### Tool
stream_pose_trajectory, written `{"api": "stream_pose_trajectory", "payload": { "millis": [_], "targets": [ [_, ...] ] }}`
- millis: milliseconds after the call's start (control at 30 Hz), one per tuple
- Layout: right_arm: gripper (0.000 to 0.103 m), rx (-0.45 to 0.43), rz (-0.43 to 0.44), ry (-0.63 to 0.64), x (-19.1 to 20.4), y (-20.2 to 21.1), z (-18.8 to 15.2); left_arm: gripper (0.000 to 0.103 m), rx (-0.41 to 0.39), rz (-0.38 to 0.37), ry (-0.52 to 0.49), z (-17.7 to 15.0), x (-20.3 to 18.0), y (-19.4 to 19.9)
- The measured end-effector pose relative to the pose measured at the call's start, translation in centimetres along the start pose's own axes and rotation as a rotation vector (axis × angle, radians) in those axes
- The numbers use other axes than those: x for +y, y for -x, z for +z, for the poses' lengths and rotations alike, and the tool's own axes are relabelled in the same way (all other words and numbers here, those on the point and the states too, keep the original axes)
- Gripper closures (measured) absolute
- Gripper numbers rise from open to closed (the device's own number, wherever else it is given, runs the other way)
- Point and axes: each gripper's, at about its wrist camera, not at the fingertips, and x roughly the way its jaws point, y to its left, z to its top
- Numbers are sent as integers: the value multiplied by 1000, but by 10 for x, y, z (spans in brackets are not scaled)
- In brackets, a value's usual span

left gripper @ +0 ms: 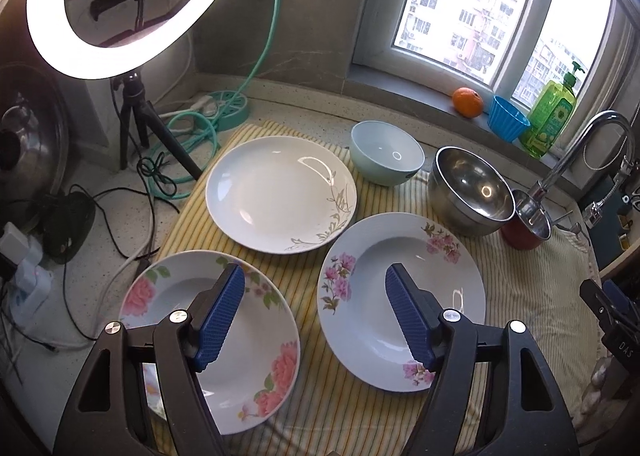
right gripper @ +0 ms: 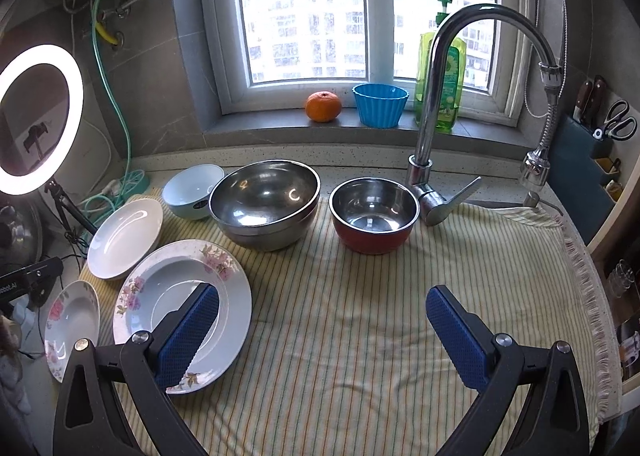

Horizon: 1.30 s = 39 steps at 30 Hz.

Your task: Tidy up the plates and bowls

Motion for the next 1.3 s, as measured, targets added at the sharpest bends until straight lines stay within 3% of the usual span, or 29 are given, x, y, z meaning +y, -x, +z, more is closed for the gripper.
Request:
{"api": "stream_pose_trajectory", "payload": {
  "millis": [100,300,433,567,667,800,933,1067,1300],
  "targets": [
    [0,40,61,-33,-1,-14,-3,34,44,-22,9,-2,1,-11],
    [0,63,65,8,7,-32,-6,44,118,-42,-18,-1,-3,-34],
    [2,126,101,-42,3,-56,-5,53,177,-68,-18,2,-2,-53],
    [33,202,145,-52,3,-82,-7,61,227,-97,-26,7,-2,-68],
    [37,233,167,-55,4,-95,-9,65,277,-116,-17,8,-1,-81],
    [52,291,226,-86,3,-110,-12,65,296,-113,-2,12,0,-91],
    [57,319,242,-83,5,-119,-14,67,312,-120,9,15,-2,-99],
    [64,363,278,-118,4,-131,-17,75,337,-121,5,14,-5,-106],
    [70,416,331,-136,11,-144,-20,76,362,-119,5,13,-5,-111]
  ]
}}
